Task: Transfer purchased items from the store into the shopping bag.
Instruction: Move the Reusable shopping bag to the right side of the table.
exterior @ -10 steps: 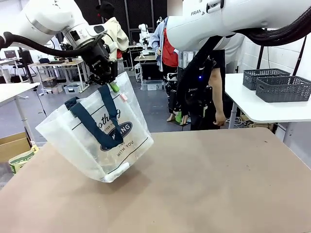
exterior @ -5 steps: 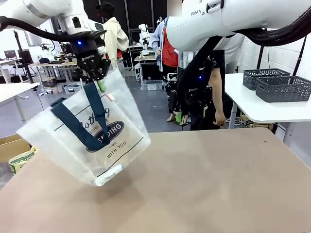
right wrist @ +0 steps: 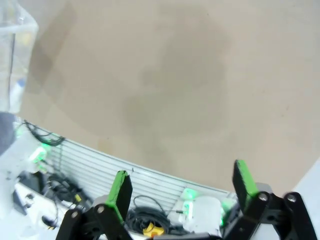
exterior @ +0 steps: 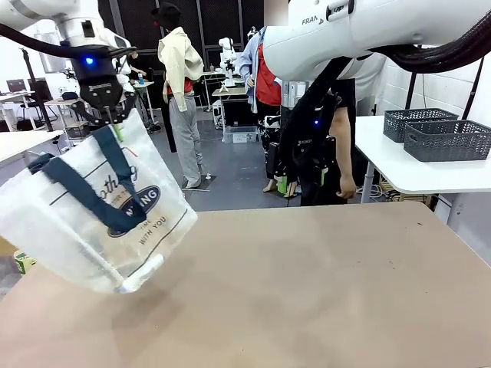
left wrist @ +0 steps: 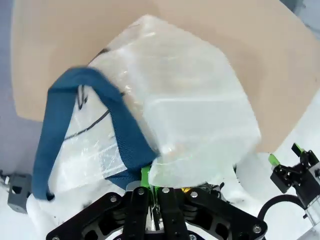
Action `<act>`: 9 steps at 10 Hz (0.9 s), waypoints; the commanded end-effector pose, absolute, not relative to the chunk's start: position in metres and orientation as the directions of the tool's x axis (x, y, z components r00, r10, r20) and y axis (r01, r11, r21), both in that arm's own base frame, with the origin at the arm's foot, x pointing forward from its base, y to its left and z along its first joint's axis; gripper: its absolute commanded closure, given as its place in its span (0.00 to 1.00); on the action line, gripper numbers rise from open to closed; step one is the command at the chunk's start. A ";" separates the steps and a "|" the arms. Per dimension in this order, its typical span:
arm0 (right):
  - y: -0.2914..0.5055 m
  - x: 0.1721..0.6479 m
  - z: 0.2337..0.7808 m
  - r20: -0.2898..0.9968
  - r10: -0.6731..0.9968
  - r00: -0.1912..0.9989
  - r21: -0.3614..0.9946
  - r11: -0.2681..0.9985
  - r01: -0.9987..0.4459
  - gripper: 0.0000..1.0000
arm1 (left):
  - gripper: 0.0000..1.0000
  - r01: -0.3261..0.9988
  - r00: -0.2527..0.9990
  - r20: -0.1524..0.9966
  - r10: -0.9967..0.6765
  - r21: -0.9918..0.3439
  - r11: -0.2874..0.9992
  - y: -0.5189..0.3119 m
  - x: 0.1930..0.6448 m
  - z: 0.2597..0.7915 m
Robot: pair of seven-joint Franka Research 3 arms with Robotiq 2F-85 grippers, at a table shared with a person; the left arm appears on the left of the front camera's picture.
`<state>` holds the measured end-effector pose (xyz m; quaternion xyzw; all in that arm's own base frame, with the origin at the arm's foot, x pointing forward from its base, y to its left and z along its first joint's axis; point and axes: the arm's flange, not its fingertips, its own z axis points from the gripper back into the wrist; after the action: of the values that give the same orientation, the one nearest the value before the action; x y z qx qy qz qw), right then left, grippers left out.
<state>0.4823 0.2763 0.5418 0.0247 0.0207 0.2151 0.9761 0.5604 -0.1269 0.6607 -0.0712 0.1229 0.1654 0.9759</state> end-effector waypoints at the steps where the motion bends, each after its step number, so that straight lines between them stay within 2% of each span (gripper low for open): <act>1: 0.274 0.479 0.541 -0.034 0.415 0.909 0.065 0.909 -0.412 0.00 | 1.00 -0.433 0.876 -0.263 0.405 -0.055 0.900 -0.098 0.544 0.667; 6: 0.274 0.479 0.541 -0.034 0.415 0.909 0.065 0.909 -0.412 0.00 | 1.00 -0.604 0.783 -0.201 0.588 -0.022 0.797 -0.030 0.528 0.670; 9: 0.274 0.479 0.541 -0.034 0.415 0.909 0.065 0.909 -0.412 0.00 | 1.00 -0.556 0.813 -0.238 0.532 -0.043 0.830 -0.028 0.537 0.669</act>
<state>0.4823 0.2762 0.5417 0.0246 0.0209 0.2150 0.9761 0.5366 -0.0265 0.6642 -0.0512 0.1094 0.2897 0.9495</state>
